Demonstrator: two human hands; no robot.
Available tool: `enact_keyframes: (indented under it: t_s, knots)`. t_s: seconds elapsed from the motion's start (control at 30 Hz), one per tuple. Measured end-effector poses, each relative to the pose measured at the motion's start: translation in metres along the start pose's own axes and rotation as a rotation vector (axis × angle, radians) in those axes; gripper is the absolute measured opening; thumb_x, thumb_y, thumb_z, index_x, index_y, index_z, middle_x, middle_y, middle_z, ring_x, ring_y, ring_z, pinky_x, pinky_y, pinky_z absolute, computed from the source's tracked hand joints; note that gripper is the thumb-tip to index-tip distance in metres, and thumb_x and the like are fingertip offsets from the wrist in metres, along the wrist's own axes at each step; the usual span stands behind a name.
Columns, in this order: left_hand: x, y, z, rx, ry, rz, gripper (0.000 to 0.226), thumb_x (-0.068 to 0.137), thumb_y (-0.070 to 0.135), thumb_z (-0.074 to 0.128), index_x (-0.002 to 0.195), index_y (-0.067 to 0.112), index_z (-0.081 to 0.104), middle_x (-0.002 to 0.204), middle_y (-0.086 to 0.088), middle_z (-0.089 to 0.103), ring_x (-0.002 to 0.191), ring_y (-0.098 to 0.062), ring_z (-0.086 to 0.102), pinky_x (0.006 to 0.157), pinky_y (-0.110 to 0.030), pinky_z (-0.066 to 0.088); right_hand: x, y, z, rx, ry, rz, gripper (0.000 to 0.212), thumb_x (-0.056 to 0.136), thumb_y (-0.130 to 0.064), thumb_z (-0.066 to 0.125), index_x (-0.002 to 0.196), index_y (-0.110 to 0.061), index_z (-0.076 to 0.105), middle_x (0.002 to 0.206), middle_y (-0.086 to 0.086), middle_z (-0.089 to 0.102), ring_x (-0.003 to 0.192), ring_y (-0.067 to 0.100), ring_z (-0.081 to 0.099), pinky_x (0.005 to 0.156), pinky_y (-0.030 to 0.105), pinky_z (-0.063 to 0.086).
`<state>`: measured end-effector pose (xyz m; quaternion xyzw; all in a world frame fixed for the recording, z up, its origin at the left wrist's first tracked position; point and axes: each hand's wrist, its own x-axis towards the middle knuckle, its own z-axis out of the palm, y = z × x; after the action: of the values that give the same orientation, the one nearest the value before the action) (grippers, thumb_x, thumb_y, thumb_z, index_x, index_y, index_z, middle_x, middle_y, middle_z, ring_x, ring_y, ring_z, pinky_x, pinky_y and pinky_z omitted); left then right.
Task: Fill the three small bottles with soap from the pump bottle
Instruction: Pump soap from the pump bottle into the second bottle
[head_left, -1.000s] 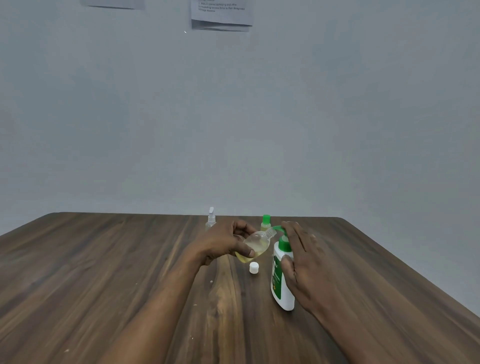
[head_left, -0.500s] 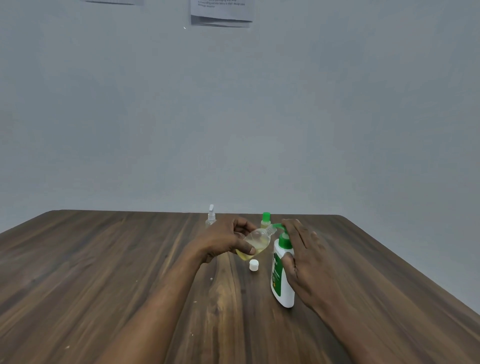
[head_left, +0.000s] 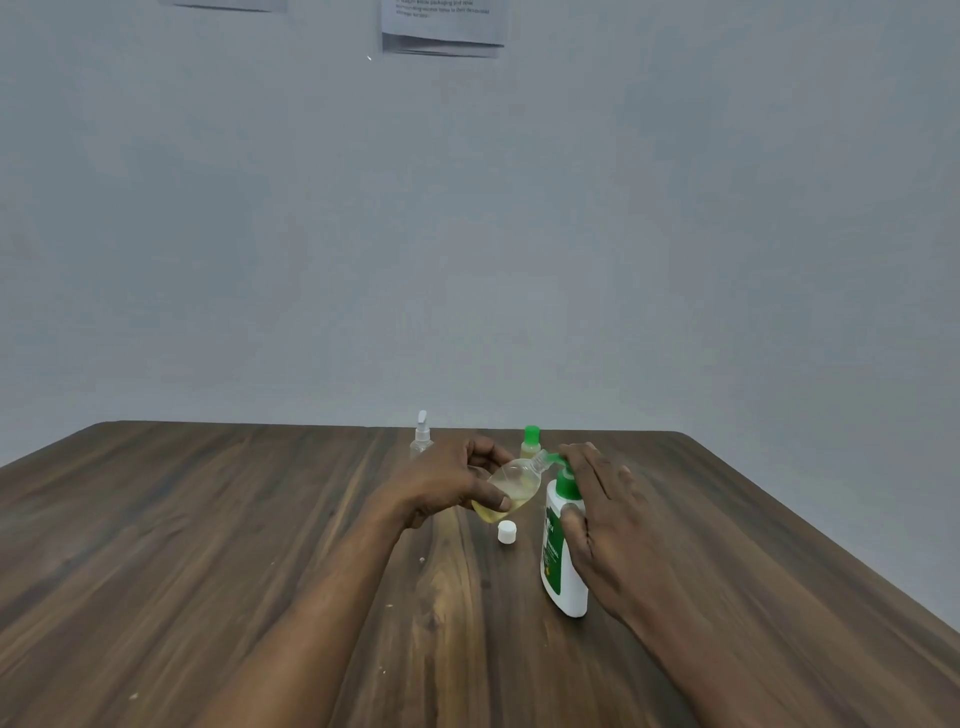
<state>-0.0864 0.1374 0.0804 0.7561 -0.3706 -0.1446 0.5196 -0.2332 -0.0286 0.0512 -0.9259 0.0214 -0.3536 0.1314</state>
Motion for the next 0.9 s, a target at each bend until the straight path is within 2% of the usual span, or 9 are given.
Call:
enact_keyframes:
  t_s: [0.23,0.47,0.67,0.83,0.9]
  knots:
    - [0.0001,-0.0004,0.0008,-0.001,0.002,0.002,0.043,0.075,-0.007,0.081,0.115,0.005,0.070,0.098,-0.007,0.069,0.080,-0.012,0.065,0.072,-0.025,0.056,0.0008,0.0004,-0.0021,-0.002,0.002,0.018,0.059,0.095,-0.021,0.045,0.149,-0.021,0.023,0.155,-0.007,0.025,0.144,0.006,0.015,0.118,0.036,0.011]
    - [0.0004,-0.0003,0.0008,0.001,0.000,0.000,0.041,0.075,-0.006,0.081,0.112,0.006,0.071,0.087,0.000,0.068,0.069,-0.003,0.065,0.061,-0.017,0.051,0.0009,0.0002,0.0001,-0.028,0.008,-0.003,0.053,0.095,-0.020,0.043,0.146,-0.021,0.031,0.151,-0.008,0.031,0.143,0.006,0.018,0.118,0.037,0.014]
    - [0.0005,-0.0001,-0.0003,0.015,0.007,0.009,0.043,0.075,-0.005,0.082,0.114,0.007,0.070,0.101,-0.009,0.069,0.081,-0.012,0.064,0.069,-0.023,0.055,0.0005,0.0006,0.0004,-0.030,0.013,-0.004,0.054,0.095,-0.021,0.043,0.147,-0.022,0.028,0.152,-0.010,0.029,0.144,0.004,0.016,0.119,0.035,0.011]
    - [0.0004,-0.0005,-0.0005,-0.004,0.008,0.007,0.044,0.074,-0.005,0.082,0.115,0.007,0.070,0.102,-0.010,0.070,0.082,-0.012,0.065,0.070,-0.024,0.055,0.0011,0.0020,-0.0008,-0.022,0.003,0.016,0.059,0.095,-0.022,0.045,0.149,-0.023,0.021,0.155,-0.007,0.023,0.144,0.006,0.015,0.119,0.035,0.008]
    - [0.0005,-0.0009,-0.0007,-0.002,0.004,0.009,0.043,0.074,-0.005,0.082,0.114,0.008,0.070,0.097,-0.006,0.070,0.078,-0.009,0.066,0.068,-0.022,0.054,0.0011,0.0017,-0.0009,-0.022,0.005,0.014,0.059,0.095,-0.022,0.045,0.149,-0.023,0.023,0.155,-0.007,0.024,0.144,0.006,0.016,0.119,0.034,0.009]
